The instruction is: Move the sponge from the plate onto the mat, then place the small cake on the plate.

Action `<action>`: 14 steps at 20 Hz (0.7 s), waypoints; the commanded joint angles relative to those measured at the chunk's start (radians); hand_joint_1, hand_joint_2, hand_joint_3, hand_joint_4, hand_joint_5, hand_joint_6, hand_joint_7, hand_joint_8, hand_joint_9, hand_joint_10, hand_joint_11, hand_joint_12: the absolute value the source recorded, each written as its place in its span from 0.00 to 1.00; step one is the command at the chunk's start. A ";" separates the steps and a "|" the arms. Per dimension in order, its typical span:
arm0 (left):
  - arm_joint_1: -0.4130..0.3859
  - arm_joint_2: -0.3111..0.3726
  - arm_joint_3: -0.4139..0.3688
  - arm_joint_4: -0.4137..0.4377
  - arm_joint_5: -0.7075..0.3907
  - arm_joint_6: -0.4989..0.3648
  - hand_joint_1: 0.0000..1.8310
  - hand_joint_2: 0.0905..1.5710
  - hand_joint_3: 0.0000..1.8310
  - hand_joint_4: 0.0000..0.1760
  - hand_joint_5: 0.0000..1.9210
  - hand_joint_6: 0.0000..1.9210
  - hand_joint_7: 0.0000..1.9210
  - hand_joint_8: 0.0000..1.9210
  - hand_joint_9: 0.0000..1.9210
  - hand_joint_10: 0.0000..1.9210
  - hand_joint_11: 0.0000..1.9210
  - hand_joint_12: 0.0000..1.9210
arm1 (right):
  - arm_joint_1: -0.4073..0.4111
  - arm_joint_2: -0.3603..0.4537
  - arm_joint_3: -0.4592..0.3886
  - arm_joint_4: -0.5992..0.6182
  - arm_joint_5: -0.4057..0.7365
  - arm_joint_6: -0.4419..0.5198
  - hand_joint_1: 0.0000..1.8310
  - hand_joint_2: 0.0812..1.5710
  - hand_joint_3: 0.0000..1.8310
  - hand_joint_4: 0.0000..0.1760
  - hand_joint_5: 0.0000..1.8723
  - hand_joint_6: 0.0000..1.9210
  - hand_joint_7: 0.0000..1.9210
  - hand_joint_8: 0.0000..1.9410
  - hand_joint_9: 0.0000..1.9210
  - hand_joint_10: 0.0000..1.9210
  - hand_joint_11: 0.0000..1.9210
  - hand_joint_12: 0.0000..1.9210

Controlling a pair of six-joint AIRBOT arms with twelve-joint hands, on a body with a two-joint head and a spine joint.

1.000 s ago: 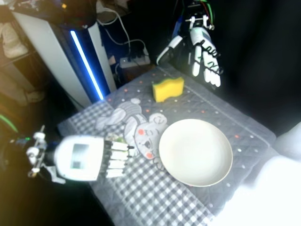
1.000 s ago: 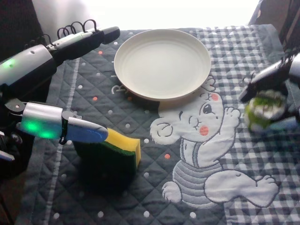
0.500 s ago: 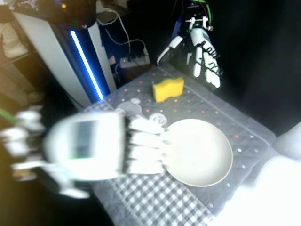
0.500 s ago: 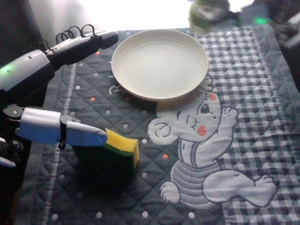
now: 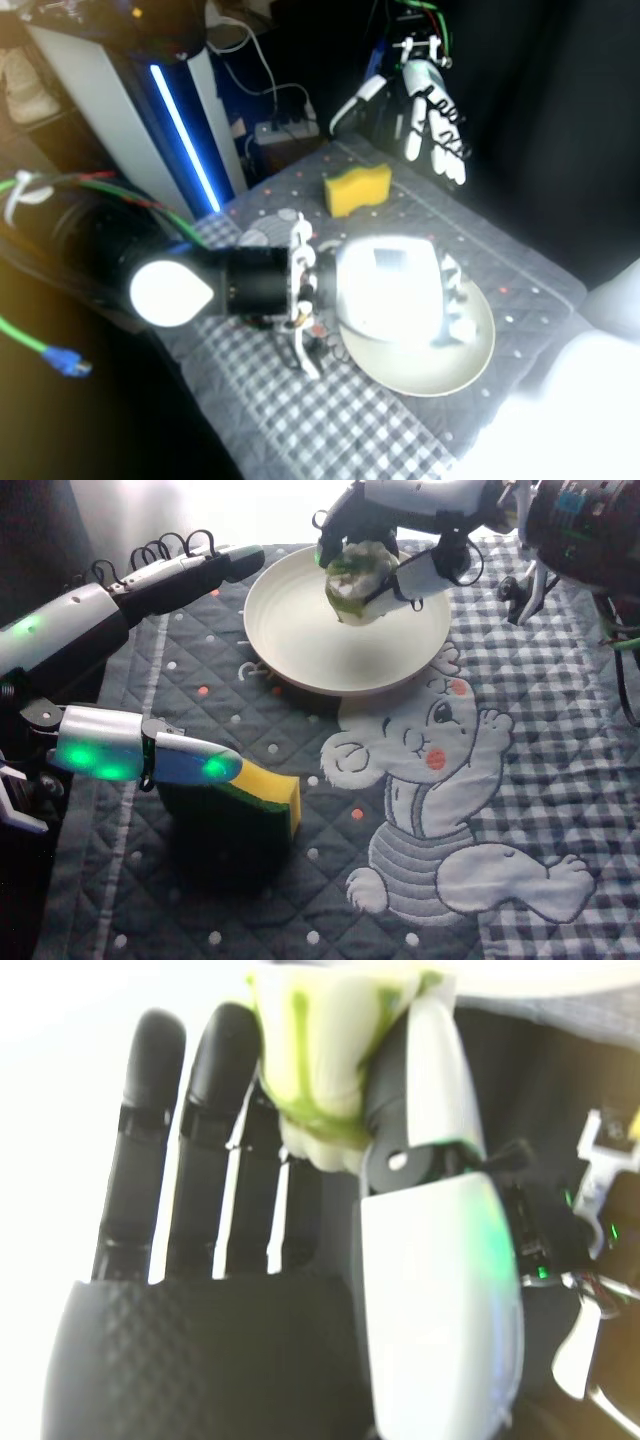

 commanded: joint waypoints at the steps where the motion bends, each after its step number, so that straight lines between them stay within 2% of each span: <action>1: -0.013 -0.003 0.003 -0.013 -0.126 -0.009 0.45 0.47 0.00 0.80 0.10 0.00 0.02 0.00 0.00 0.00 0.00 0.00 | 0.011 -0.013 0.005 0.025 0.065 0.006 0.75 0.69 0.00 0.00 0.49 0.48 0.52 0.51 0.50 0.63 0.39 0.71; 2: -0.013 -0.003 0.003 -0.013 -0.126 -0.010 0.46 0.47 0.00 0.80 0.09 0.00 0.02 0.00 0.00 0.00 0.00 0.00 | 0.011 -0.020 0.010 0.014 0.059 0.010 0.74 0.72 0.00 0.00 0.43 0.55 0.45 0.60 0.49 0.66 0.38 0.72; 3: -0.013 -0.003 0.003 -0.013 -0.126 -0.011 0.46 0.46 0.00 0.86 0.09 0.00 0.02 0.00 0.00 0.00 0.00 0.00 | 0.011 -0.026 0.017 -0.005 0.056 0.028 0.66 0.75 0.00 0.00 0.40 0.63 0.44 0.67 0.39 0.54 0.32 0.72; 4: -0.013 -0.003 0.003 -0.013 -0.126 -0.011 0.45 0.46 0.00 0.83 0.10 0.00 0.03 0.00 0.00 0.00 0.00 0.00 | 0.011 -0.030 0.032 -0.041 0.057 0.081 0.61 0.67 0.00 0.04 0.30 0.28 0.31 0.38 0.30 0.41 0.20 0.71; 5: -0.013 -0.003 0.003 -0.013 -0.126 -0.012 0.44 0.46 0.00 0.77 0.10 0.00 0.03 0.00 0.00 0.00 0.00 0.00 | 0.011 -0.030 0.041 -0.062 0.057 0.122 0.58 0.64 0.00 0.09 0.27 0.10 0.29 0.20 0.27 0.32 0.17 0.71; 6: -0.013 -0.003 0.003 -0.013 -0.126 -0.012 0.45 0.46 0.00 0.68 0.11 0.01 0.03 0.00 0.00 0.00 0.00 0.00 | 0.011 -0.030 0.047 -0.073 0.057 0.148 0.55 0.63 0.00 0.21 0.21 0.02 0.28 0.09 0.26 0.24 0.14 0.71; 7: -0.013 -0.005 0.004 -0.013 -0.125 -0.012 0.45 0.47 0.00 0.65 0.11 0.01 0.03 0.00 0.00 0.00 0.00 0.00 | 0.011 -0.029 0.049 -0.079 0.058 0.158 0.55 0.61 0.00 0.30 0.13 0.00 0.24 0.03 0.29 0.17 0.13 0.68; 8: -0.013 -0.005 0.004 -0.013 -0.125 -0.012 0.45 0.47 0.00 0.65 0.10 0.00 0.03 0.00 0.00 0.00 0.00 0.00 | 0.011 -0.029 0.049 -0.082 0.058 0.159 0.58 0.61 0.00 0.21 0.07 0.00 0.22 0.01 0.26 0.08 0.04 0.64; 9: -0.013 -0.007 0.006 -0.013 -0.125 -0.015 0.44 0.47 0.00 0.70 0.10 0.00 0.04 0.00 0.00 0.00 0.00 0.00 | 0.011 -0.029 0.048 -0.092 0.059 0.166 0.60 0.61 0.00 0.16 0.05 0.00 0.20 0.00 0.26 0.04 0.01 0.62; 11: -0.013 -0.007 0.007 -0.013 -0.125 -0.019 0.44 0.47 0.00 0.67 0.10 0.00 0.04 0.01 0.01 0.00 0.00 0.00 | 0.011 -0.022 0.043 -0.109 0.069 0.194 0.58 0.63 0.00 0.15 0.01 0.00 0.16 0.00 0.23 0.01 0.00 0.63; 14: -0.010 -0.005 0.006 -0.016 -0.135 -0.020 0.41 0.47 0.00 0.54 0.12 0.01 0.05 0.01 0.03 0.01 0.03 0.01 | 0.010 0.024 0.033 -0.114 0.106 0.235 0.55 0.61 0.00 0.30 0.00 0.00 0.14 0.00 0.17 0.00 0.00 0.43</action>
